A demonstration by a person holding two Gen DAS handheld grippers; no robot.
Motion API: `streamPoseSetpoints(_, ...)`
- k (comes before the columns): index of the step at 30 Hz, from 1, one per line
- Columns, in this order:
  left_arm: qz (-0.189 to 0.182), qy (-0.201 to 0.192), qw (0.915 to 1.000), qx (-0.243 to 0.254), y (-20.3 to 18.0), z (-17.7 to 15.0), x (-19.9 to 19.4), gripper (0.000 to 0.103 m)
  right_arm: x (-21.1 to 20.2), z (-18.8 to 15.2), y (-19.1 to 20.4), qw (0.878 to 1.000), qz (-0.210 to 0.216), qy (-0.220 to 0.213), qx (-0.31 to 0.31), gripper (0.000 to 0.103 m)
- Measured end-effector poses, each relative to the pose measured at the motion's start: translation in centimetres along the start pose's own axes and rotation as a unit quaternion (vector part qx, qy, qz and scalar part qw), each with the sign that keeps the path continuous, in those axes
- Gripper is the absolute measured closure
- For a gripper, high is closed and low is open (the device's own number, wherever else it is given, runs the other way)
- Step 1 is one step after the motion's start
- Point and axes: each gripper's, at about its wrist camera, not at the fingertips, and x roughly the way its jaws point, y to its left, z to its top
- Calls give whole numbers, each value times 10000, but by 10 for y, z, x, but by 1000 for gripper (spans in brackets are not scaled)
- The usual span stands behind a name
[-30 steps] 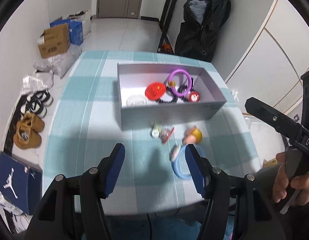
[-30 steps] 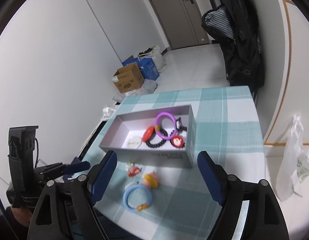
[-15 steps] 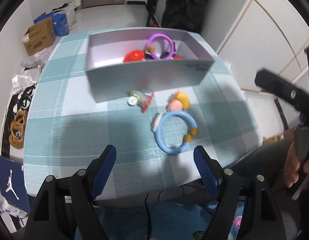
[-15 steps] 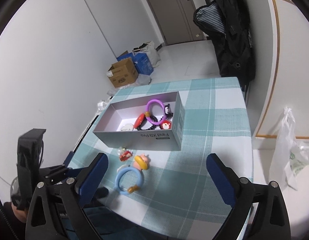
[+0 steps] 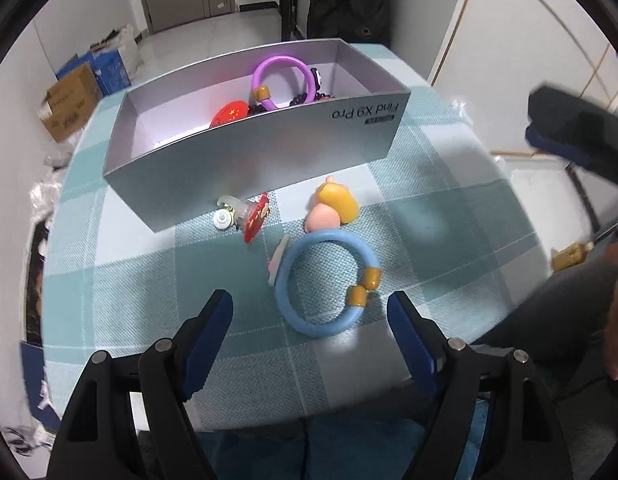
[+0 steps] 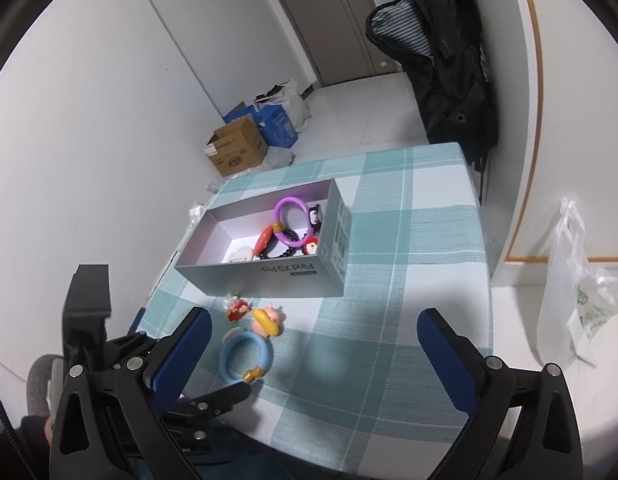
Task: Organize jewelry
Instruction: 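Grasp the light blue ring with the left tool and lift it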
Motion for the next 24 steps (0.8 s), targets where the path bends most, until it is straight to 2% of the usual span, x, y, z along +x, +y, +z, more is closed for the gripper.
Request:
streamPoseSetpoints(3, 290, 65, 9992, 262, -7, -3, 6, 27, -1, 1, -2, 10000, 21, -19, 28, 0)
streamPoseSetpoints(7, 414, -74, 9978, 504, -13, -4, 3, 30, -1, 3, -2, 10000, 53, -33, 41, 0)
streamPoseSetpoints(9, 167, -83, 9984, 530, -13, -5, 2, 51, 0, 3, -2, 10000, 67, -20, 51, 0)
streamPoseSetpoints(10, 19, -65, 9986, 526, -14, -4, 2, 56, 1, 3, -1, 10000, 73, -11, 57, 0)
streamPoseSetpoints(17, -374, -72, 9976, 581, -7, -7, -5, 57, 6, 3, -1, 9999, 120, 60, 52, 0)
streamPoseSetpoints(24, -599, -449, 9971, 160, 21, -1, -33, 57, 12, 5, -8, 9997, 45, 71, 216, 0)
